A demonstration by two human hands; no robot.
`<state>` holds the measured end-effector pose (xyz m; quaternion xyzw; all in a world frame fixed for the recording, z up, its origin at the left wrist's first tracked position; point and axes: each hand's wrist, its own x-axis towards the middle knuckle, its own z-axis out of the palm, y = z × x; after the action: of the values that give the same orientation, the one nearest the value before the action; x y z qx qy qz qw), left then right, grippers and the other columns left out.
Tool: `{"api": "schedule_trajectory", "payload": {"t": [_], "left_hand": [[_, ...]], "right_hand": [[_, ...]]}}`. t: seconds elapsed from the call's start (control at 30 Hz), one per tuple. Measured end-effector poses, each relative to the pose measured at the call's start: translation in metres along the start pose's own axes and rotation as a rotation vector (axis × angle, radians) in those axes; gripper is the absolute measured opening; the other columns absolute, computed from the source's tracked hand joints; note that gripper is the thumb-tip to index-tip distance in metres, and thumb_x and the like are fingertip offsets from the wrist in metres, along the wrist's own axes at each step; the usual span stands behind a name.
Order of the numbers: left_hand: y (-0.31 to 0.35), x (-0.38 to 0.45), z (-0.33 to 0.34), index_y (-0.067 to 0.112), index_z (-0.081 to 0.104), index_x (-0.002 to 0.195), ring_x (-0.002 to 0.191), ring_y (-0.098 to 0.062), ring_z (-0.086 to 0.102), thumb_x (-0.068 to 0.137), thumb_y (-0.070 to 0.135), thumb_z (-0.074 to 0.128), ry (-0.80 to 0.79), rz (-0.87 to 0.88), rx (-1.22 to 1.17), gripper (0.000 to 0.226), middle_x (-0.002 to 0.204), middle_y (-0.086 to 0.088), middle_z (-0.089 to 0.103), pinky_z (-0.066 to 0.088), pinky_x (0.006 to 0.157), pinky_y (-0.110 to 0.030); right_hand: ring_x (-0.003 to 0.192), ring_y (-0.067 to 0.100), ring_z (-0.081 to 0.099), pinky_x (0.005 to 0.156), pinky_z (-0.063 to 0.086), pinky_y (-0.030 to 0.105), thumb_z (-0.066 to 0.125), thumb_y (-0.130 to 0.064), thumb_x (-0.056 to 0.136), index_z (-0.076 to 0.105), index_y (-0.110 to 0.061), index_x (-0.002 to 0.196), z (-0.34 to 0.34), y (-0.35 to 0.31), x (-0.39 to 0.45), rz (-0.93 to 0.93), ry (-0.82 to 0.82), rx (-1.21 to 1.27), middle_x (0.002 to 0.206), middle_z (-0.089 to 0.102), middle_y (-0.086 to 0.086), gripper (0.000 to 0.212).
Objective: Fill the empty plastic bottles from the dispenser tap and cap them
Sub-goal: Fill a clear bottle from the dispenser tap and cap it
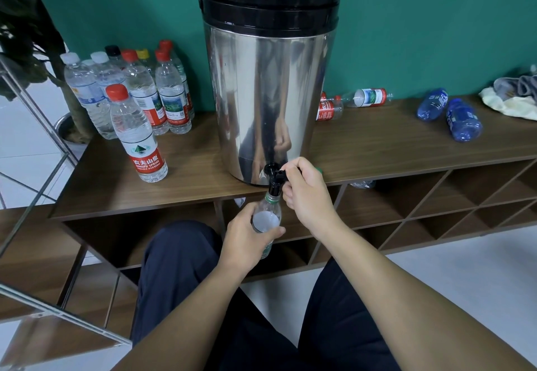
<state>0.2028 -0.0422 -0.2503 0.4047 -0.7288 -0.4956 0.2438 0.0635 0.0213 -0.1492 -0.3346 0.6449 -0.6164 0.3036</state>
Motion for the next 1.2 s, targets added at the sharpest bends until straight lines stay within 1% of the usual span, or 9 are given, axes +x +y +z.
{"api": "schedule_trajectory", "payload": {"t": [0.17,0.3,0.37,0.47,0.63,0.77,0.87,1.13,1.2], "left_hand": [[-0.0020,0.0003,-0.0002,0.047,0.062,0.124,0.109,0.004,0.067,0.081,0.040,0.100,0.013,0.009,-0.022,0.058,0.117,0.024,0.072,0.056,0.094,-0.026],[-0.0008,0.0003,-0.0007,0.052,0.058,0.114,0.103,0.014,0.065,0.084,0.036,0.099,-0.001,0.003,-0.031,0.054,0.114,0.028,0.070,0.049,0.083,-0.014],[-0.0009,0.0006,-0.0005,0.052,0.058,0.116,0.102,0.017,0.064,0.084,0.035,0.099,-0.005,0.001,-0.039,0.055,0.115,0.027,0.070,0.047,0.081,-0.011],[-0.0009,0.0002,-0.0004,0.049,0.057,0.122,0.102,0.013,0.064,0.085,0.035,0.098,-0.018,-0.004,-0.044,0.057,0.115,0.027,0.069,0.047,0.082,-0.013],[-0.0043,0.0015,0.0009,0.039,0.063,0.132,0.112,0.000,0.068,0.083,0.039,0.099,-0.013,0.006,-0.045,0.060,0.122,0.021,0.072,0.054,0.092,-0.023],[-0.0020,0.0004,0.0004,0.041,0.062,0.130,0.110,0.003,0.067,0.084,0.037,0.098,-0.017,0.003,-0.051,0.058,0.121,0.022,0.072,0.051,0.087,-0.018],[-0.0019,0.0001,0.0008,0.042,0.061,0.129,0.109,0.004,0.067,0.084,0.038,0.098,-0.015,0.001,-0.043,0.058,0.120,0.022,0.071,0.051,0.086,-0.017],[-0.0062,0.0010,0.0019,0.039,0.066,0.132,0.112,-0.001,0.071,0.083,0.041,0.098,-0.013,0.031,-0.059,0.059,0.120,0.019,0.075,0.059,0.096,-0.027],[-0.0066,0.0011,0.0022,0.038,0.066,0.132,0.111,0.001,0.070,0.083,0.040,0.098,-0.010,0.039,-0.056,0.058,0.119,0.020,0.076,0.060,0.096,-0.027]], "right_hand": [[0.058,0.012,0.037,0.050,0.032,0.023,0.047,-0.017,0.116,0.061,-0.013,0.100,0.0006,-0.0007,-0.0001,0.004,-0.001,0.006,0.062,0.039,-0.007,0.022],[0.058,0.011,0.039,0.050,0.033,0.022,0.047,-0.018,0.116,0.061,-0.015,0.101,0.0001,-0.0007,-0.0006,0.005,-0.005,-0.005,0.061,0.042,-0.011,0.021],[0.058,0.011,0.039,0.050,0.034,0.021,0.047,-0.018,0.116,0.061,-0.016,0.100,0.0000,-0.0009,-0.0007,0.005,-0.006,-0.006,0.061,0.042,-0.012,0.021],[0.058,0.011,0.039,0.051,0.033,0.022,0.047,-0.017,0.115,0.062,-0.017,0.100,0.0002,-0.0012,-0.0004,0.007,-0.004,-0.003,0.061,0.042,-0.012,0.022],[0.058,0.011,0.039,0.052,0.034,0.023,0.047,-0.019,0.116,0.061,-0.018,0.099,-0.0004,0.0000,-0.0008,-0.010,-0.010,-0.015,0.061,0.042,-0.011,0.022],[0.058,0.011,0.040,0.051,0.034,0.023,0.047,-0.019,0.116,0.061,-0.017,0.100,-0.0011,0.0007,-0.0002,-0.007,-0.011,-0.022,0.062,0.042,-0.010,0.021],[0.057,0.011,0.040,0.051,0.034,0.023,0.047,-0.020,0.116,0.062,-0.017,0.102,-0.0010,0.0005,-0.0003,-0.004,-0.012,-0.033,0.061,0.043,-0.010,0.021],[0.057,0.012,0.038,0.050,0.033,0.024,0.046,-0.018,0.116,0.061,-0.016,0.101,-0.0007,0.0008,0.0005,-0.002,-0.017,-0.020,0.061,0.041,-0.008,0.021],[0.056,0.011,0.038,0.050,0.033,0.023,0.046,-0.018,0.116,0.061,-0.017,0.100,-0.0010,0.0006,0.0002,-0.002,-0.020,-0.020,0.061,0.041,-0.009,0.022]]}}
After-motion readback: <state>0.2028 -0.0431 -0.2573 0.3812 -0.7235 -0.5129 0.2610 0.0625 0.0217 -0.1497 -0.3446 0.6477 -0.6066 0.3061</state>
